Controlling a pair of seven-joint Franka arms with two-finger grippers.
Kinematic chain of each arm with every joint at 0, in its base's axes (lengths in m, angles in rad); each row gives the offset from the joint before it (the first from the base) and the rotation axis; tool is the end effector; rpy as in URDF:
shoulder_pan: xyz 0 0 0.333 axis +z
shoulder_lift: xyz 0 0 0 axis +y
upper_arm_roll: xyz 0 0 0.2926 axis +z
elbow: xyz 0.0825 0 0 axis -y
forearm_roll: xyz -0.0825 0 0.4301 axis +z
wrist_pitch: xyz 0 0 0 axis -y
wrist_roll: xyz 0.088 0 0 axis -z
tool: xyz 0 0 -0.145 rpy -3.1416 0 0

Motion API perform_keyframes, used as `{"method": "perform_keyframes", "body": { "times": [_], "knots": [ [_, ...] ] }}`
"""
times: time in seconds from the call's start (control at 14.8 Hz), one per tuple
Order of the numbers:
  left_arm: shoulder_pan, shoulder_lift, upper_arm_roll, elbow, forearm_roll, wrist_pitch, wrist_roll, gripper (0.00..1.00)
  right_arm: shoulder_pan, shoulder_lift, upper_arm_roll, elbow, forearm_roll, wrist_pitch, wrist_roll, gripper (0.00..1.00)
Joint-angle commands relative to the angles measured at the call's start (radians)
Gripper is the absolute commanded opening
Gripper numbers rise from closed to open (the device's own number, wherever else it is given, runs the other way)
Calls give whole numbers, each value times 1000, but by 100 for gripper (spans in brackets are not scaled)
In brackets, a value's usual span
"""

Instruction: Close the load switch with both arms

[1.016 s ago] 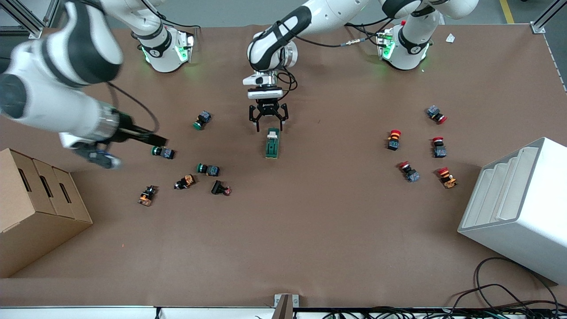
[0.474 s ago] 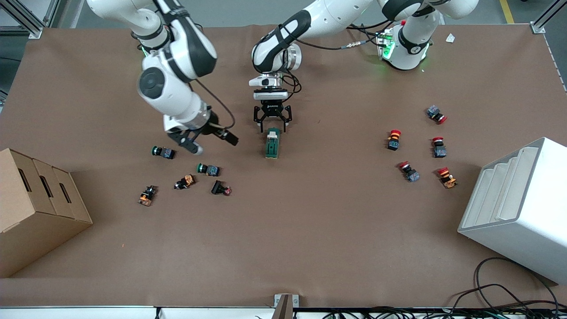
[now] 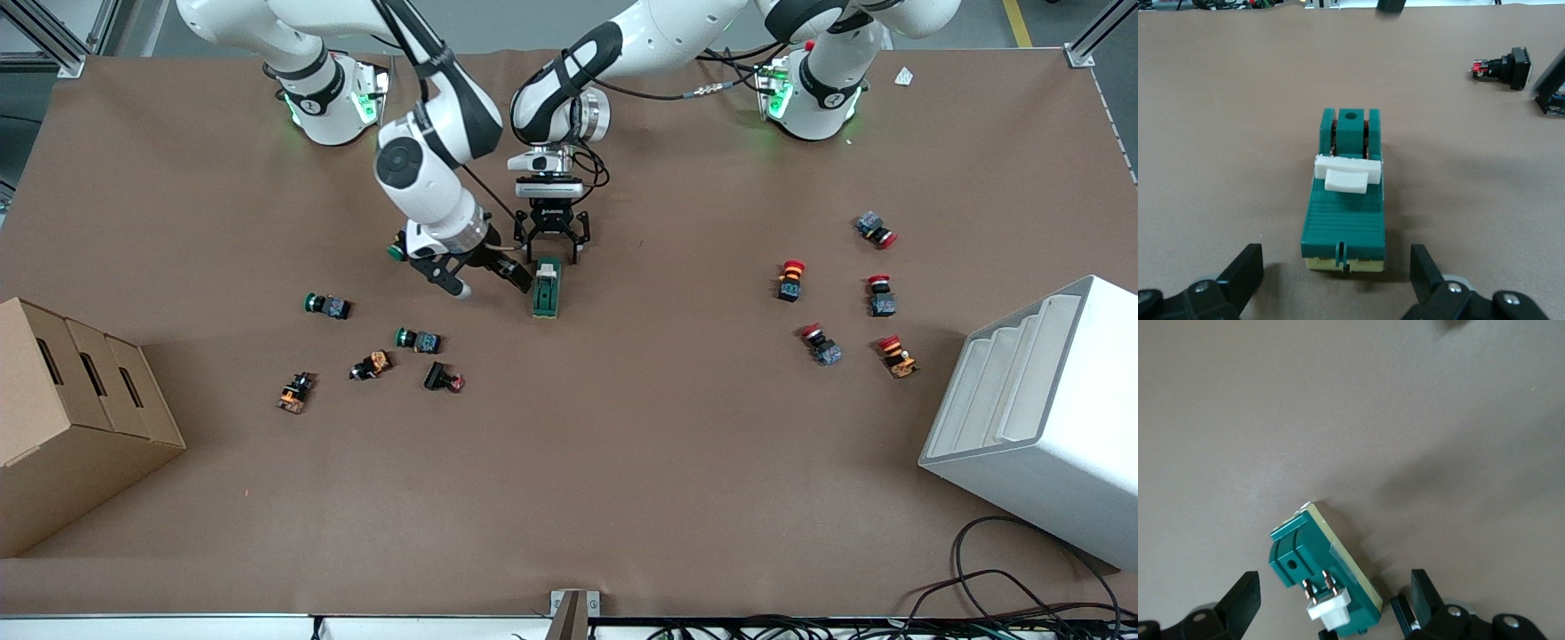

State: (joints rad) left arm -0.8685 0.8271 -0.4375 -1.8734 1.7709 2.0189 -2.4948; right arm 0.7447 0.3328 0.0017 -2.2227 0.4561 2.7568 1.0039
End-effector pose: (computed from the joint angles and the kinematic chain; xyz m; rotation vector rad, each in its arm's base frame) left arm 0.2313 -0.5782 0.0134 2.7486 -0.0757 1.4632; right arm 0.4435 0.3940 0.1439 -2.6982 0.9311 0.0533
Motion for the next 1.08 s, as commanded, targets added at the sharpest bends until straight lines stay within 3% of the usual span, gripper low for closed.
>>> {"method": "perform_keyframes", "body": {
  "times": [0.0,0.27,1.02],
  "knots": [
    [3,72,13,29,83,11,-13,97,30,47,-9,27,32,33,-1,100],
    [2,78,14,31,87,6,-13,98,71,103,-9,80,110,61,1,100],
    [-4,89,19,25,87,-14,-15,98,108,167,7,135,142,79,1,100]
  ]
}}
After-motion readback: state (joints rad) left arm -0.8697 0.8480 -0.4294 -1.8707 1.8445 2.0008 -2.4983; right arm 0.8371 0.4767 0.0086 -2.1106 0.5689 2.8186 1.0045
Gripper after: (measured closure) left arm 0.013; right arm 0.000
